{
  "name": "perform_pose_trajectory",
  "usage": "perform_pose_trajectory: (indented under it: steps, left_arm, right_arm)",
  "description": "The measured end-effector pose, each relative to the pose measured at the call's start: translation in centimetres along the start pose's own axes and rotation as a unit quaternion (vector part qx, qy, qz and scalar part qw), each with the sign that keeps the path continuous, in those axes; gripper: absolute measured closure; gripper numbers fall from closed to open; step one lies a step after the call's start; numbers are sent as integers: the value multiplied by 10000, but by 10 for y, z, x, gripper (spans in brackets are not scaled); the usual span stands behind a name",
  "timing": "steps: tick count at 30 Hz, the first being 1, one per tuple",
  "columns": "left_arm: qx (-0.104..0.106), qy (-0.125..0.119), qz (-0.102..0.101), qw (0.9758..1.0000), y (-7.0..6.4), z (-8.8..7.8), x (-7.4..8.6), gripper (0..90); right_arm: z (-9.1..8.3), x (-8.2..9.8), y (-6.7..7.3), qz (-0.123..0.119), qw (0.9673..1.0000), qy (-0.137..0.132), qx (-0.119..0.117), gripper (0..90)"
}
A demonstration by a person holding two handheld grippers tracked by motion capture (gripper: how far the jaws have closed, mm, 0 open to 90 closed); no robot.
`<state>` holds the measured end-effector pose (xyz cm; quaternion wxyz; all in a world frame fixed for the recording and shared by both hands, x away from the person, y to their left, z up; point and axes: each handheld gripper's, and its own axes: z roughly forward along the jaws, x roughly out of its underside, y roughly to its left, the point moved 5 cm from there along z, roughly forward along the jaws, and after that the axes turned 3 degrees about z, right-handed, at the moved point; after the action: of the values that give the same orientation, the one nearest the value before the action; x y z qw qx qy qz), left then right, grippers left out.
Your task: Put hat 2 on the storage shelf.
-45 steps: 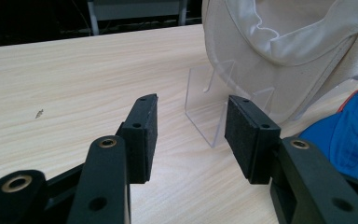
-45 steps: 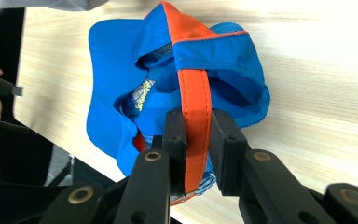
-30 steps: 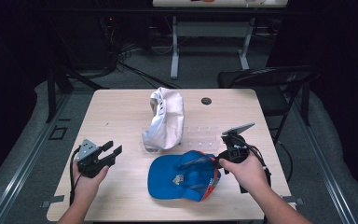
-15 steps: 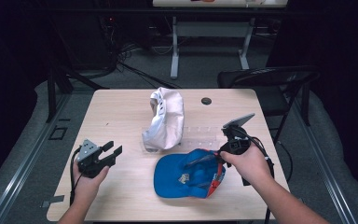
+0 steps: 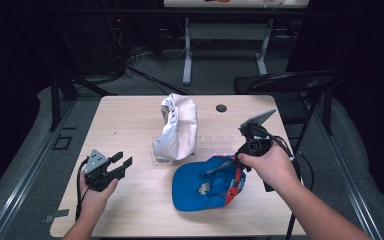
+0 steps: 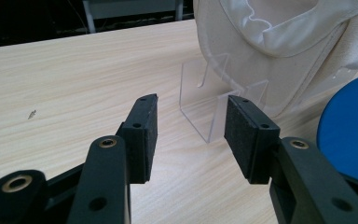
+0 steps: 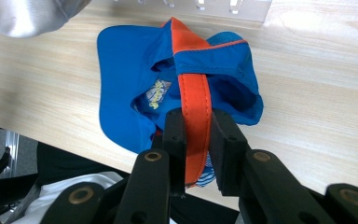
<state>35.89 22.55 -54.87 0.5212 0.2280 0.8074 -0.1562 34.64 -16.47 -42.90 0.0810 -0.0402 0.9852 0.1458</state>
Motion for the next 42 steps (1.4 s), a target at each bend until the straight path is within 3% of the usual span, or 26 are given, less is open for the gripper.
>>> perform_pose_trajectory:
  steps: [7, 27, 33, 42]
  left_arm:
    - [3, 23, -9, 10000, 0, -1, 0, 546]
    - [1, 47, -14, 10000, 2, -2, 0, 547]
    - [-1, 43, -14, 10000, 2, -2, 0, 546]
    - [-9, 28, -17, 10000, 3, -1, 0, 547]
  right_arm:
    - [-15, -3, 3, -15, 10000, -3, 56, 776]
    - [-63, -15, 26, -64, 9999, -123, -90, 776]
    - [-77, -17, 26, -2, 9995, -206, -250, 776]
    - [-84, -18, 15, 224, 9962, -202, -814, 776]
